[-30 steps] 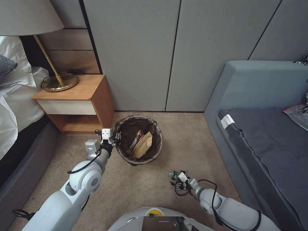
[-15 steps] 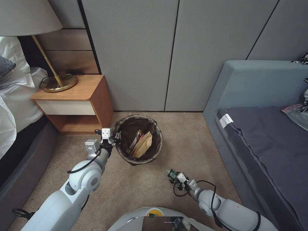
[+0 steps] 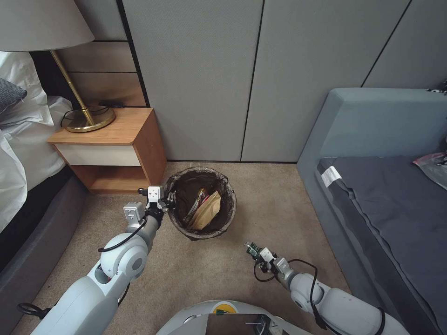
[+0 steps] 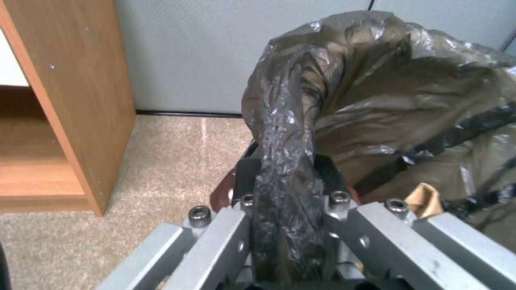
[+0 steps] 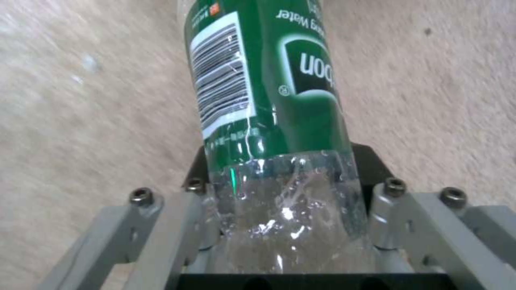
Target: Pick up the trash bin, then pick up the garbage from the floor and place it into the trash bin.
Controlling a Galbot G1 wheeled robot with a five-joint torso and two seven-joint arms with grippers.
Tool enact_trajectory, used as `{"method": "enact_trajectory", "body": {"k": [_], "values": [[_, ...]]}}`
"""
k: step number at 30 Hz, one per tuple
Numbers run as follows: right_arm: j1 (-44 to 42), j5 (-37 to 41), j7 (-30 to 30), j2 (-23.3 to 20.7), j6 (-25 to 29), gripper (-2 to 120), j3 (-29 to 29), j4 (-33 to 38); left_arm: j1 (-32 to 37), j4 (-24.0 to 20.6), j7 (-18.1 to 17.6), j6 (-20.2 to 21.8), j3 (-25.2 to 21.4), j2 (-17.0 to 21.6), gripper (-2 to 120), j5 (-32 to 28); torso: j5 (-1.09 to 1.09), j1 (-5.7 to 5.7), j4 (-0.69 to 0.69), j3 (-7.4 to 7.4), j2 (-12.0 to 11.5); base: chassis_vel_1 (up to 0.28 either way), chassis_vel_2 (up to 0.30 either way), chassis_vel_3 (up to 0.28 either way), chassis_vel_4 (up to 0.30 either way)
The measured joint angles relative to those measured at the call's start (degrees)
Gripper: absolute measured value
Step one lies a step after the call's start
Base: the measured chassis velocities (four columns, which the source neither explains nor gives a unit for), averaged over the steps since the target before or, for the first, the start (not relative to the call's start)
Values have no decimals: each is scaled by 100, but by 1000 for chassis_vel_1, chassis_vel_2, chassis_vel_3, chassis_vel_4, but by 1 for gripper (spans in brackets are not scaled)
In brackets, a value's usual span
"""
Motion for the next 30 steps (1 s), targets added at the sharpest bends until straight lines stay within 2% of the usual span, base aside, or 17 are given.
{"method": "enact_trajectory", "body": {"k": [1, 2, 7, 12, 17, 23, 30], "values": [[-47, 3, 34, -14, -1, 32, 45, 100, -8, -2, 1, 0, 5, 0, 5, 0, 8, 0, 0, -1, 0, 0, 0, 0, 0], [-111, 12, 90, -58, -6, 31, 163, 254, -13, -2, 0, 0, 11, 7, 5, 0, -2, 0, 1, 0, 0, 0, 0, 0, 0], [-247, 107, 232, -156, -61, 30, 461, 729, -12, -2, 0, 0, 30, 32, 5, 0, 2, 0, 2, -1, 0, 0, 0, 0, 0], [-428, 309, 420, -338, -199, 30, 993, 1612, 5, 9, 0, 7, 73, 46, 5, 7, 0, 0, 2, -1, 0, 0, 0, 0, 0], [-460, 453, 596, -462, -318, 30, 1333, 2113, 45, 7, 0, 9, 84, 68, 5, 18, 0, 0, 2, -1, 0, 0, 0, 0, 0], [-467, 863, 945, -573, -563, 30, 2161, 2894, 136, -28, 1, 9, 88, 98, 5, 44, 0, 0, 2, -1, 0, 0, 0, 0, 0], [-386, 1269, 1227, -718, -696, 30, 2707, 3797, 168, -68, 1, 9, 90, 117, 5, 57, 0, 0, 2, -1, 0, 0, 0, 0, 0]]}}
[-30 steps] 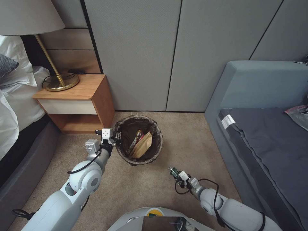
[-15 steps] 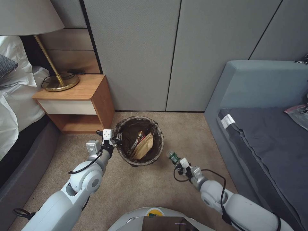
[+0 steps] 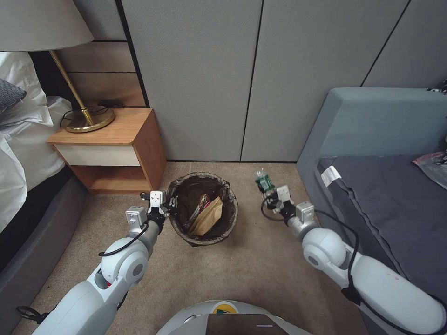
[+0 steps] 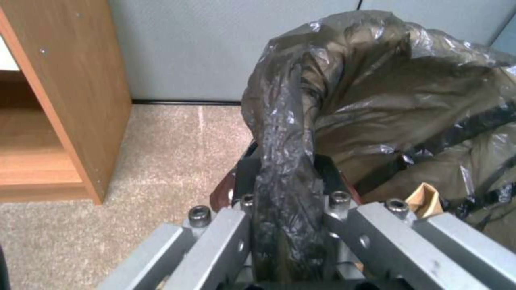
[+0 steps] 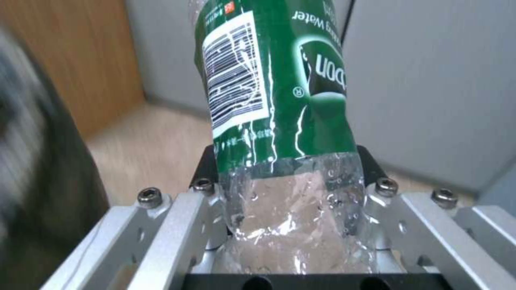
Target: Pick up the trash bin, then pick up the garbage from the floor and place it into the trash bin.
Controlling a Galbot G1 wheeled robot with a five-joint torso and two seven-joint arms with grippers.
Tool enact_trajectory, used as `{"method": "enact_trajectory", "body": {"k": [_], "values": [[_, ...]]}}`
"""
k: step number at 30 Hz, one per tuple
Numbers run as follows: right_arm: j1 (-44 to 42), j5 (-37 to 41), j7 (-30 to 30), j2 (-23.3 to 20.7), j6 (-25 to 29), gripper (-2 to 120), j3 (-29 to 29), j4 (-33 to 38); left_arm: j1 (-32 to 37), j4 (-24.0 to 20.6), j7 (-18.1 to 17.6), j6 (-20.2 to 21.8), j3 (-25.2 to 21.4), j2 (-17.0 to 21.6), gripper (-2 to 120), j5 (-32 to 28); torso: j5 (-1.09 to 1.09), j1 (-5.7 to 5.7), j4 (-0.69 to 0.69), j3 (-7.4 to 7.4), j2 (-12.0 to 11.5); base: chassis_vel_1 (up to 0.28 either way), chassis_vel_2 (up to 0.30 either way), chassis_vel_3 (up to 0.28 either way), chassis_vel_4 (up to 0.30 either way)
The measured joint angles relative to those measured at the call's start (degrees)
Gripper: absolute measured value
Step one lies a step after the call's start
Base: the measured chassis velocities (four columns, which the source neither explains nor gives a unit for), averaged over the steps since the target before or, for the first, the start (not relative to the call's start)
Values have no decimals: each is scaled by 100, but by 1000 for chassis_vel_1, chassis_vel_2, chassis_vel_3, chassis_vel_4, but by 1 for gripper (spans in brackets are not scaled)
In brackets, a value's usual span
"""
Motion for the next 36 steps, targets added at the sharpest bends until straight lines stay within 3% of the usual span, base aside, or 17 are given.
{"method": "enact_trajectory", "body": {"k": [10, 19, 31, 36], "values": [[146, 676, 226, -367, -100, 30, 891, 1270, 0, -3, -6, 15, 20, 31, 5, 11, -1, 0, -1, 0, 0, 0, 0, 0, 0], [262, 920, -182, -712, 65, 30, 1045, 2084, -47, -1, -10, 44, 50, 40, 5, 19, -1, 0, -1, 0, 0, 0, 0, 0, 0], [935, 1141, -794, -1137, 403, 30, 263, 2337, -97, 7, -9, 62, 84, 45, 5, 17, -1, 0, -1, 0, 0, 0, 0, 0, 0], [1912, 1176, -943, -1152, 501, 30, -1019, 2185, -137, -13, -8, 77, 89, 60, 5, 0, -1, 0, 0, 0, 0, 0, 0, 0, 0]]}}
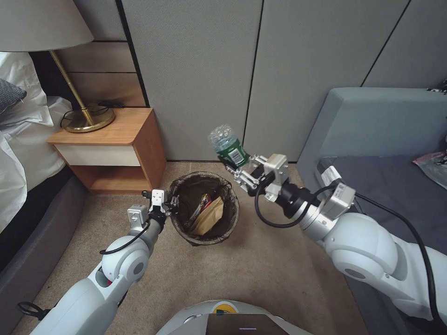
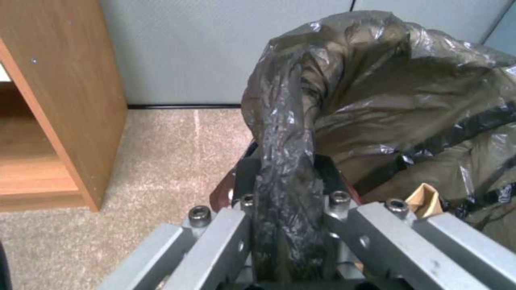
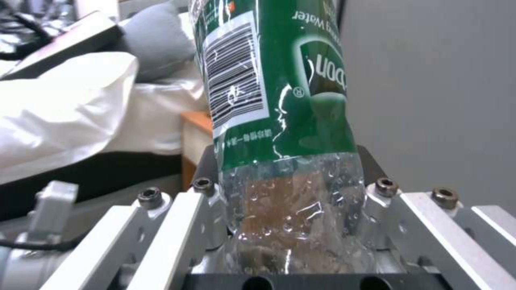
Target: Pick up the trash bin, then pick up the garbage from the floor and place it into the trash bin.
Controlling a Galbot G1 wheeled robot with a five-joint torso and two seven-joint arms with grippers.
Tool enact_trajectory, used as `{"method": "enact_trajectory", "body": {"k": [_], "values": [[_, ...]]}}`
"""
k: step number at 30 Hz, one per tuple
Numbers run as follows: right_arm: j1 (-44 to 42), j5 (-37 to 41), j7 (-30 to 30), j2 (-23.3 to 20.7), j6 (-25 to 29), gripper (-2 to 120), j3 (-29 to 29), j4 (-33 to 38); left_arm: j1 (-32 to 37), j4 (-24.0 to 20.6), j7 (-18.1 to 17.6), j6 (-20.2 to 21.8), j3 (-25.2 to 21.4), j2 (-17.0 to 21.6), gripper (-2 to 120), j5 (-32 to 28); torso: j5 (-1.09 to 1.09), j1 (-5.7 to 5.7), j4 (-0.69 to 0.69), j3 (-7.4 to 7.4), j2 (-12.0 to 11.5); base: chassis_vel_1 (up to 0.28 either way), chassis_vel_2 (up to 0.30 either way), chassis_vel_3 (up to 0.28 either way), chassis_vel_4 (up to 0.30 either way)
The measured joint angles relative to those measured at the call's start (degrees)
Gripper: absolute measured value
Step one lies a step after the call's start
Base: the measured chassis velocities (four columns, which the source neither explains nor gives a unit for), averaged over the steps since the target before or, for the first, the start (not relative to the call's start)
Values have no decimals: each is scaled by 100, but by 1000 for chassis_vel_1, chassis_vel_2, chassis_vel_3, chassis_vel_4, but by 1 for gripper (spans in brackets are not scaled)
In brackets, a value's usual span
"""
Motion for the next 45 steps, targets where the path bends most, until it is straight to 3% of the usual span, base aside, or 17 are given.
{"method": "enact_trajectory", "body": {"k": [5, 11, 23, 36, 39, 45], "values": [[899, 10, 4, 176, 1, 30, -1017, -298, -10, -31, 0, 7, -12, 2, 5, -17, -1, 0, 2, 0, 0, 0, 0, 0, 0], [1271, -74, 57, 461, -19, 30, -1748, -619, -7, -66, -1, 9, -42, 6, 5, -25, 0, 0, 1, 0, 0, 0, 0, 0, 0], [1263, -437, 75, 715, -38, 30, -2434, -1008, -32, -78, -2, 9, -53, -7, 5, -42, 0, 0, 0, 0, 0, 0, 0, 0, 0], [1248, -568, 149, 830, -72, 32, -2634, -1142, -10, -122, -3, 5, -70, 13, 5, -55, 0, 0, 0, 0, 0, 0, 0, 0, 0], [1236, -631, 230, 948, -135, 48, -2706, -1223, 24, -162, -3, 2, -76, 14, 5, -57, 0, 0, 0, 0, 0, 0, 0, 0, 0], [1219, -689, 294, 1040, -178, 67, -2755, -1283, 42, -169, -3, -3, -77, 10, 5, -57, 0, 0, 0, 0, 0, 0, 0, 0, 0]]}}
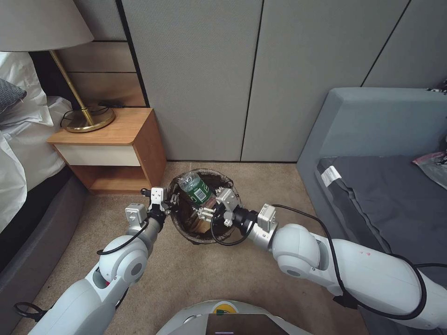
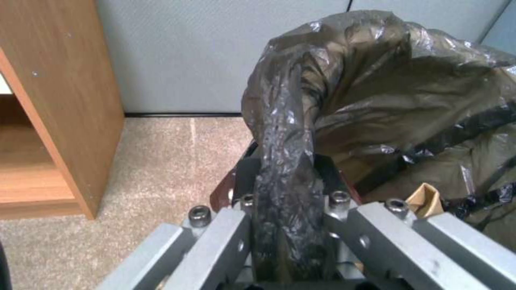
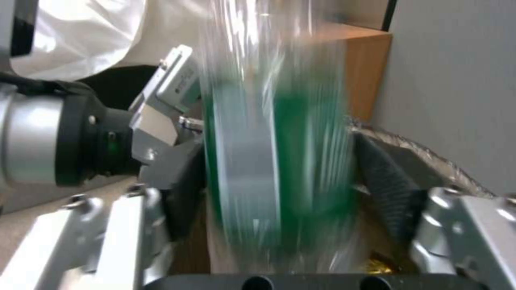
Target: Pick up the trash bin, then pick up the garbage from the floor and place it into the trash bin.
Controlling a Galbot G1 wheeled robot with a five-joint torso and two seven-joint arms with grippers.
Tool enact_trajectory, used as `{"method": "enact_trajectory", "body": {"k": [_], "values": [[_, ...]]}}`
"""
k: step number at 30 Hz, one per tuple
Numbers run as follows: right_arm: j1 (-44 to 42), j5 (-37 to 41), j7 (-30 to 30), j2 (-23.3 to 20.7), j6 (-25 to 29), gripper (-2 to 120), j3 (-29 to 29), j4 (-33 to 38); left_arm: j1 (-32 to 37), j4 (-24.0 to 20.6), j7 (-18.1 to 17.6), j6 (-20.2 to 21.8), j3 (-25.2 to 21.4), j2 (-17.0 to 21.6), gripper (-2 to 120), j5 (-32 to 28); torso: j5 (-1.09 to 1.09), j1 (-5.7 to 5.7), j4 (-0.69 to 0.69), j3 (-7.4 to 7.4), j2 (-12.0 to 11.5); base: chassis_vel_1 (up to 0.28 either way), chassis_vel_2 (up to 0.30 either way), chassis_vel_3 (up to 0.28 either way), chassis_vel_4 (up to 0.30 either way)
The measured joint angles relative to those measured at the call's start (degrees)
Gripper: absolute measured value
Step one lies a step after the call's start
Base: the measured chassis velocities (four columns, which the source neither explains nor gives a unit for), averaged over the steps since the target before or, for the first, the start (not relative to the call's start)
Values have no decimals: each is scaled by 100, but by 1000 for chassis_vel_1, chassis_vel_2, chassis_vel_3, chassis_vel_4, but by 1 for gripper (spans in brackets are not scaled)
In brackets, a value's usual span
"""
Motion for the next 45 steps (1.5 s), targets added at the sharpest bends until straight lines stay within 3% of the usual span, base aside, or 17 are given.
{"method": "enact_trajectory", "body": {"k": [1, 3, 5, 8, 19, 26, 29, 31, 33, 34, 36, 37, 38, 40, 42, 43, 45], "values": [[-2, -44, 18, 28, -8, 74, -20, -30, 2, -2, 0, -2, 0, -4, 5, 0, 0, 0, 0, 0, 0, 0, 0, 0, 0], [-5, -63, 26, 35, -9, 76, -23, -44, 3, -3, 0, -2, -1, -8, 5, 0, 0, 0, 0, 0, 0, 0, 0, 0, 0], [-13, -88, 36, 38, -11, 88, -24, -58, 19, -6, 3, -8, -9, -20, 5, 2, 0, 0, 0, 0, 0, 0, 0, 0, 0], [-8, -70, 56, 13, -16, 92, 5, -34, 24, -7, 5, -12, -13, -25, 5, 5, 0, 0, 0, 0, 0, 0, 0, 0, 0], [20, 41, 75, -85, -10, 95, 98, 101, -12, 36, 9, -17, -14, -44, 5, 5, 1, 0, 0, 0, 0, 0, 0, 0, 0], [-39, 647, 104, -170, 225, 96, 718, 460, -8, 87, 10, -20, -17, -66, 5, 13, 0, 0, 1, 0, 0, 0, 0, 0, 0], [-298, 1089, 96, -294, 328, 100, 1573, 773, 10, 115, 12, -24, -23, -95, 5, 28, 0, 0, -1, 0, 0, 0, 0, 0, 0], [-360, 1140, 122, -315, 337, 100, 1733, 821, 19, 117, 12, -26, -27, -100, 5, 30, 0, 0, 0, 0, 0, 0, 0, 0, 0], [-701, 1287, 267, -388, 300, 100, 2444, 950, 44, 118, 13, -28, -42, -113, 5, 36, 1, 0, 0, -1, 0, 0, 0, 0, 0], [-701, 1287, 267, -388, 300, 100, 2444, 950, 44, 118, 13, -28, -42, -113, 5, 36, 1, 0, 0, -1, 0, 0, 0, 0, 0], [-1277, 1383, 470, -422, 139, 100, 3262, 1089, 64, 118, 12, -30, -60, -121, 5, 41, 0, 0, 2, 0, 0, 0, 0, 0, 0], [-1277, 1383, 470, -422, 139, 100, 3262, 1089, 64, 118, 12, -30, -60, -121, 5, 41, 0, 0, 2, 0, 0, 0, 0, 0, 0], [-1659, 1412, 625, -419, 32, 100, 3711, 1183, 77, 117, 12, -33, -76, -122, 5, 53, 2, 0, -3, -1, 0, 0, 0, 0, 0], [-1918, 1414, 771, -376, -95, 100, 4055, 1261, 87, 117, 13, -37, -93, -122, 5, 61, 2, 0, -1, 0, 0, 0, 0, 0, 0], [-2515, 1385, 1102, -166, -365, 100, 4896, 1404, 110, 114, 14, -44, -124, -125, 5, 86, 2, 0, -1, -1, 0, 0, 0, 0, 0], [-2515, 1385, 1102, -166, -365, 100, 4896, 1404, 110, 114, 14, -44, -124, -125, 5, 86, 2, 0, -1, -1, 0, 0, 0, 0, 0], [-3178, 1295, 1335, 105, -643, 100, 5776, 1466, 148, 114, 15, -56, -147, -137, 5, 126, 0, 0, 1, -1, 0, 0, 0, 0, 0]]}}
